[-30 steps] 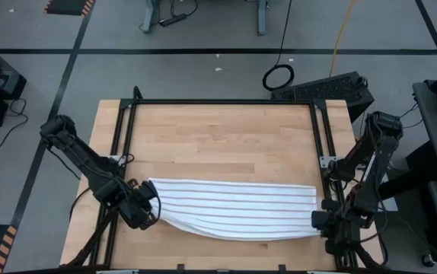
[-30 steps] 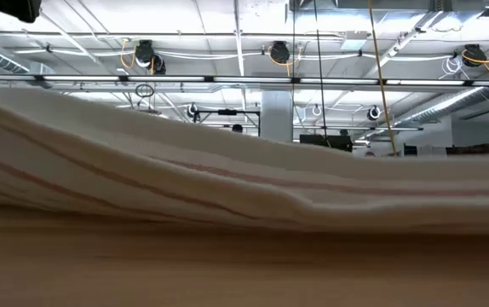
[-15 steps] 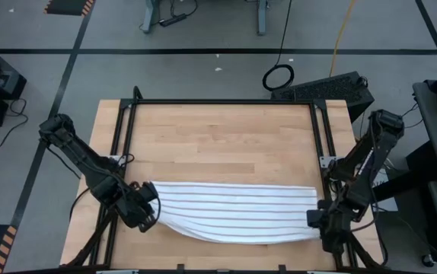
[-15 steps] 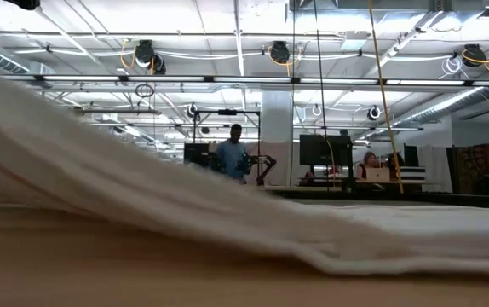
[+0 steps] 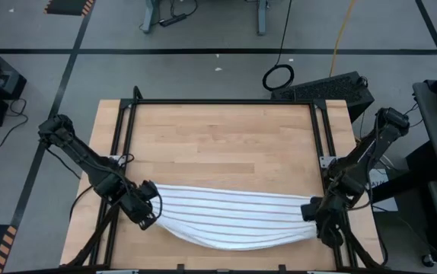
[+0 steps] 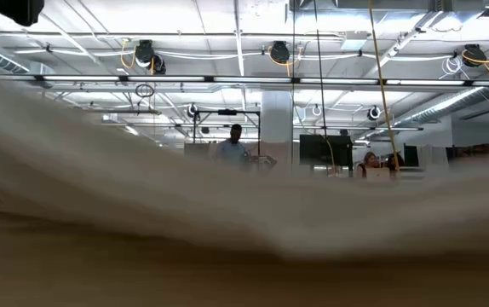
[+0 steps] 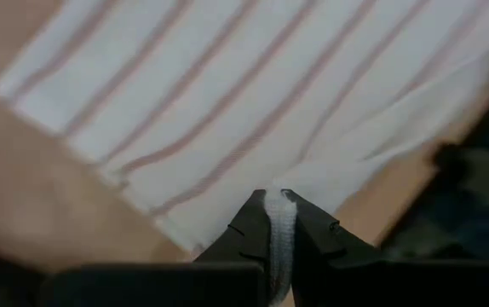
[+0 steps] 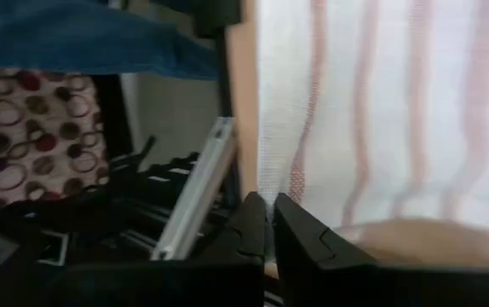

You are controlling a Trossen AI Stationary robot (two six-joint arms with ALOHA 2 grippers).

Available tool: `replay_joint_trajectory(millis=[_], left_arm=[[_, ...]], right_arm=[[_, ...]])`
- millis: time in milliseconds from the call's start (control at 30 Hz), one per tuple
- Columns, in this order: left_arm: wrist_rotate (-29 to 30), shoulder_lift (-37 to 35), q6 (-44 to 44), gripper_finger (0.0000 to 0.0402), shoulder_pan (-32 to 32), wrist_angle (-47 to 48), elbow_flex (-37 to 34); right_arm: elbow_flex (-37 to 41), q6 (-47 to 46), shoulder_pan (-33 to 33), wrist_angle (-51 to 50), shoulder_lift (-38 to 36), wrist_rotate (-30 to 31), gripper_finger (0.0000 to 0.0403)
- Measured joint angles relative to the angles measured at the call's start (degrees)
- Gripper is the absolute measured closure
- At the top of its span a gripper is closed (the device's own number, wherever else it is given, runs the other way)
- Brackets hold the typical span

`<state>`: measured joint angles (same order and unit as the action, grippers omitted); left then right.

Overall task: Roll towel into tight, uniform cylinder
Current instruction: Fold the white brown kitchen towel

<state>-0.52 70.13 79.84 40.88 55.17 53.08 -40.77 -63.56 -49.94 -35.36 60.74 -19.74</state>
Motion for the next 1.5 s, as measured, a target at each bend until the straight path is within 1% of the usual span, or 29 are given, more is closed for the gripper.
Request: replay_joint_trajectory(millis=[200, 333, 433, 500, 567, 667, 767, 833, 933, 1000, 1100, 1200, 1267, 1500], left_arm=[[2.1, 0.0, -4.2, 0.0382, -1.7, 8.0, 0.0], [6.1, 0.0, -8.3, 0.0382, -3.9, 9.4, 0.0], [7.6, 0.0, -10.3, 0.0382, -5.8, 10.0, 0.0], [7.6, 0.0, -10.3, 0.0382, -6.6, 9.8, 0.0], [6.1, 0.0, -9.4, 0.0382, -6.9, 9.2, 0.0], [0.9, 0.0, -8.2, 0.0382, -5.8, 4.9, 0.0], [-3.7, 0.0, -8.1, 0.0382, -3.9, -3.2, 0.0], [-6.0, 0.0, -7.3, 0.0382, -2.6, -9.5, 0.0], [-7.9, 0.0, -5.1, 0.0382, -1.0, -15.7, 0.0], [-8.2, 0.0, -3.5, 0.0382, -0.2, -16.7, 0.0], [-6.9, 0.0, -1.4, 0.0382, 0.1, -12.6, 0.0], [-3.7, 0.0, -1.2, 0.0382, 0.1, -6.3, 0.0], [-1.9, 0.0, -2.6, 0.0382, -0.5, -2.8, 0.0], [0.0, 0.0, -8.1, 0.0382, -4.3, -0.3, 0.0]], right_arm=[[0.0, 3.1, 5.1, -7.1, -4.3, 0.0, 0.0402], [0.0, 7.4, 8.4, -14.2, -5.1, 0.3, 0.0402], [0.3, 11.0, 10.8, -15.0, -5.1, 0.4, 0.0402], [1.0, 10.6, 12.0, -15.2, -5.1, 0.3, 0.0402], [1.1, 8.6, 12.4, -15.2, -5.1, 0.3, 0.0402], [1.1, 7.2, 11.8, -12.4, -5.6, -2.1, 0.0402], [1.1, 7.2, 10.5, -7.5, -6.6, -5.9, 0.0402], [1.1, 7.0, 9.4, -6.0, -7.2, -8.5, 0.0402], [1.1, 5.4, 7.7, -6.3, -8.9, -10.3, 0.0402], [1.1, 4.6, 6.8, -6.9, -10.4, -10.2, 0.0402], [1.1, 4.1, 6.7, -9.3, -12.0, -10.0, 0.0402], [1.1, 4.3, 6.9, -13.9, -12.6, -7.7, 0.0402], [1.5, 4.7, 7.0, -16.4, -12.6, -6.1, 0.0402], [4.9, 4.0, 9.1, -16.1, -12.4, -5.6, 0.0402]])
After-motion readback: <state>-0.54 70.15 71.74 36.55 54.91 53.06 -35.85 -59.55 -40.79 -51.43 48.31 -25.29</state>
